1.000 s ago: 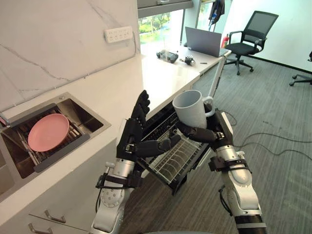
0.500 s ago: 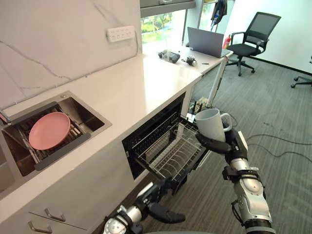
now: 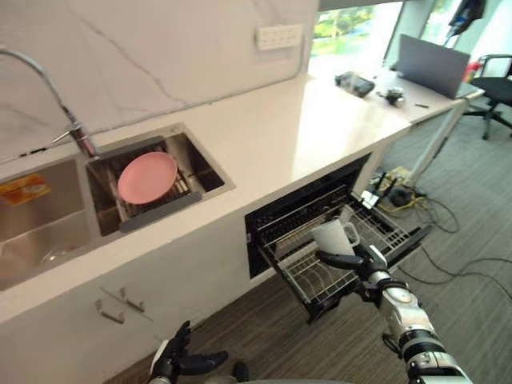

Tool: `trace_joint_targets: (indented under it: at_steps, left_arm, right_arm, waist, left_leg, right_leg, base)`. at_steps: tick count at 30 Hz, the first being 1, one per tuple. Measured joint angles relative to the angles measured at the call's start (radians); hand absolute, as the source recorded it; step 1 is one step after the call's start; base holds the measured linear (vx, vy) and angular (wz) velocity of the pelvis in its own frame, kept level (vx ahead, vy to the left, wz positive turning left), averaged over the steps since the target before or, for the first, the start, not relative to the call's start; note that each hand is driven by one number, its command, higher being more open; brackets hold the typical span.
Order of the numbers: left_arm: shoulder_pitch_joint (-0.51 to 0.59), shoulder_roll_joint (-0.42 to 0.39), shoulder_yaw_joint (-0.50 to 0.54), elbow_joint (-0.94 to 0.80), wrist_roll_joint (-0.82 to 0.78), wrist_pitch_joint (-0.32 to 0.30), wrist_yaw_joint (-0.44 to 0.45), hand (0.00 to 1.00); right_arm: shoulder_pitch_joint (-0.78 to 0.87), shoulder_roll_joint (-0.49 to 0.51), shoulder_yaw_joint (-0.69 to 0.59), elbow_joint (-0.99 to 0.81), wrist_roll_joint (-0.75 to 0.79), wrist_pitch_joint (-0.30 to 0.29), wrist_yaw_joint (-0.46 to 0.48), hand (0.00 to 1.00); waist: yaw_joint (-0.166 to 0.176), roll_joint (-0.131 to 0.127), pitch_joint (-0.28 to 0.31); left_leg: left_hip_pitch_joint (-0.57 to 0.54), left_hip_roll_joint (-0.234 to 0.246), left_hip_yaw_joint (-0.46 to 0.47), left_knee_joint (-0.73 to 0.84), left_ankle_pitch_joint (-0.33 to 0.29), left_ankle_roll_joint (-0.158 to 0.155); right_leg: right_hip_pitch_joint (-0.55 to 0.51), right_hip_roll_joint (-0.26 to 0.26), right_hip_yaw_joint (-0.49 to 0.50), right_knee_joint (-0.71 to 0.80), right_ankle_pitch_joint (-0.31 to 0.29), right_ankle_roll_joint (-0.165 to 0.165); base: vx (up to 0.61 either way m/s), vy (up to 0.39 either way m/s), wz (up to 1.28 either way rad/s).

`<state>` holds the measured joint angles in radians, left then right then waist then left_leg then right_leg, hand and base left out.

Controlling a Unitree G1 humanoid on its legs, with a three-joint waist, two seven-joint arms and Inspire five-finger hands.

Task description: Walk over to the sink, pick up the cup, carry it to the dishwasher, place the cup inside the dishwasher, then close the dishwasher door

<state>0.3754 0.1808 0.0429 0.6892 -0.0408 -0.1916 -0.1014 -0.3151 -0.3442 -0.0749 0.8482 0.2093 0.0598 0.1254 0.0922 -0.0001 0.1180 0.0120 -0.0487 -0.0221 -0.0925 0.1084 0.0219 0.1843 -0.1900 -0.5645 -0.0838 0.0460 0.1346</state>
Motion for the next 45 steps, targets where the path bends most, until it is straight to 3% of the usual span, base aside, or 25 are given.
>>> trace_joint_targets:
  at_steps: [3, 8, 11, 17, 23, 24, 37, 42, 45]
  left_arm:
    - [-0.015, -0.028, 0.009, 0.001, 0.003, -0.023, 0.001, 1.0]
    - [-0.063, -0.032, 0.009, -0.008, -0.001, -0.05, -0.013, 1.0]
    - [-0.1, -0.033, 0.009, -0.012, -0.026, -0.038, -0.026, 1.0]
    - [-0.133, -0.033, 0.008, -0.031, -0.047, -0.015, -0.032, 1.0]
    - [-0.147, -0.032, 0.007, -0.033, -0.057, 0.007, -0.029, 1.0]
    - [-0.15, -0.031, 0.007, -0.034, -0.057, 0.012, -0.029, 1.0]
    - [-0.165, -0.019, -0.013, -0.054, -0.056, 0.041, -0.027, 1.0]
    - [-0.164, -0.016, -0.014, -0.047, -0.055, 0.042, -0.027, 1.0]
    - [-0.164, -0.003, -0.016, -0.04, -0.055, 0.043, -0.027, 1.0]
  right_arm:
    - [-0.119, -0.048, 0.0, 0.136, 0.001, 0.017, 0.004, 0.0]
    - [-0.26, -0.093, -0.012, 0.23, 0.006, 0.026, 0.028, 0.0]
    - [-0.307, -0.095, -0.06, 0.233, 0.026, 0.083, 0.025, 0.0]
    - [-0.308, -0.095, -0.118, 0.232, 0.043, 0.181, 0.026, 0.0]
    - [-0.304, -0.095, -0.139, 0.221, 0.044, 0.2, 0.036, 0.0]
    - [-0.303, -0.094, -0.151, 0.217, 0.045, 0.202, 0.036, 1.0]
    - [-0.3, -0.084, -0.177, 0.176, 0.07, 0.203, 0.029, 1.0]
    - [-0.294, -0.081, -0.172, 0.176, 0.062, 0.202, 0.067, 1.0]
    - [-0.279, -0.081, -0.143, 0.175, 0.04, 0.19, 0.11, 1.0]
  waist:
    - [0.04, 0.02, 0.022]
    - [0.081, 0.033, 0.117]
    - [0.096, 0.032, 0.185]
    - [0.131, 0.03, 0.227]
    - [0.139, 0.023, 0.233]
    - [0.141, 0.022, 0.234]
    - [0.148, -0.001, 0.245]
    - [0.141, -0.005, 0.244]
    - [0.137, -0.021, 0.236]
  left_leg:
    - [-0.048, -0.009, -0.04, 0.004, 0.019, 0.003]
    - [-0.095, -0.01, -0.082, 0.005, 0.047, 0.008]
    - [-0.115, -0.015, -0.108, 0.005, 0.056, 0.01]
    - [-0.151, -0.014, -0.114, 0.005, 0.057, 0.011]
    - [-0.15, -0.01, -0.112, 0.005, 0.053, 0.006]
    - [-0.149, -0.009, -0.112, 0.005, 0.05, 0.003]
    - [-0.13, 0.015, -0.075, 0.0, 0.047, -0.007]
    - [-0.11, 0.016, -0.071, 0.0, 0.048, -0.007]
    - [-0.108, 0.02, -0.067, 0.0, 0.048, -0.009]
  right_leg:
    - [-0.027, -0.001, -0.042, 0.003, 0.0, -0.002]
    - [-0.056, 0.004, -0.082, 0.016, 0.001, -0.002]
    - [-0.066, 0.003, -0.106, 0.024, -0.001, -0.006]
    - [-0.118, -0.018, -0.104, 0.093, -0.031, -0.017]
    - [-0.136, -0.033, -0.099, 0.144, -0.056, -0.023]
    - [-0.138, -0.035, -0.098, 0.154, -0.064, -0.022]
    - [-0.145, -0.018, -0.057, 0.171, -0.074, -0.032]
    - [-0.131, -0.016, -0.046, 0.168, -0.074, -0.032]
    - [-0.127, -0.008, -0.04, 0.156, -0.073, -0.032]
  base:
    - [0.0, 0.046, 0.45]
    - [0.0, 0.016, 0.27]
    - [0.0, 0.01, 0.23]
    - [0.01, 0.021, 0.07]
    - [0.0, 0.0, 0.0]
    - [-0.03, -0.018, -0.03]
    - [-0.03, -0.028, -0.09]
    - [-0.04, -0.012, -0.04]
    - [-0.03, -0.019, -0.06]
